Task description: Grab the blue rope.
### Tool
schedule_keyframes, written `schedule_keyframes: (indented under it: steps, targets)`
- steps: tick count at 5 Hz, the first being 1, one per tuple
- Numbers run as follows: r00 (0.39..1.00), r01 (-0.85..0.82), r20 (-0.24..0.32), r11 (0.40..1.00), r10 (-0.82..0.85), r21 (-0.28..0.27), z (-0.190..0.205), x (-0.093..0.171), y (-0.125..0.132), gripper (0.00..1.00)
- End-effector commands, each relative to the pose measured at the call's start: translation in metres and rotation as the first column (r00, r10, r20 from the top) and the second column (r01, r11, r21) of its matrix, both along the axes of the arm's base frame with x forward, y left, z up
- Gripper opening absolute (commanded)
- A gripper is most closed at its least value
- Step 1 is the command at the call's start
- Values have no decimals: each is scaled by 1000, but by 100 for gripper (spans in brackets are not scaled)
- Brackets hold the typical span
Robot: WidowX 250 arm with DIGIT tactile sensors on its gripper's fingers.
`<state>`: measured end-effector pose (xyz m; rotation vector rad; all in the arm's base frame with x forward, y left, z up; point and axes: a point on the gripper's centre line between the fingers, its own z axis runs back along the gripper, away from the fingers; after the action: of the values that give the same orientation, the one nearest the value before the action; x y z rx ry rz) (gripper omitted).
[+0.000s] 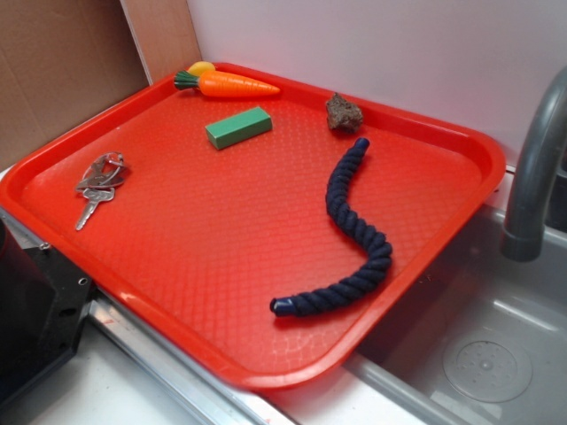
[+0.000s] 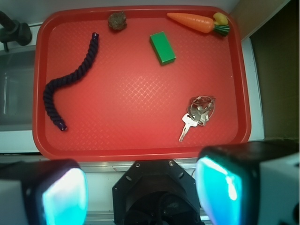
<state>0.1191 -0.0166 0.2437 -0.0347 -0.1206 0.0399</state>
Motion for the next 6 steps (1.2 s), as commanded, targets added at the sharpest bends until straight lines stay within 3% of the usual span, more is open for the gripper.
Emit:
schedule_keyframes:
  steps: [1,2,3,4,5,6]
  targets:
    - [1000,0,0,1000,0,0,0,0,0,100]
    - [996,-47,76,989,37,139,-24,50,-23,100]
    - [957,-227,201,971,207,79,-50,97,-34,100]
    - [950,-206,236,978,205,-22,-86,130,-44,100]
    - [966,-192,157,978,203,-80,-121,154,-52,100]
    - [977,-198,61,975,205,-102,-150,155,-62,100]
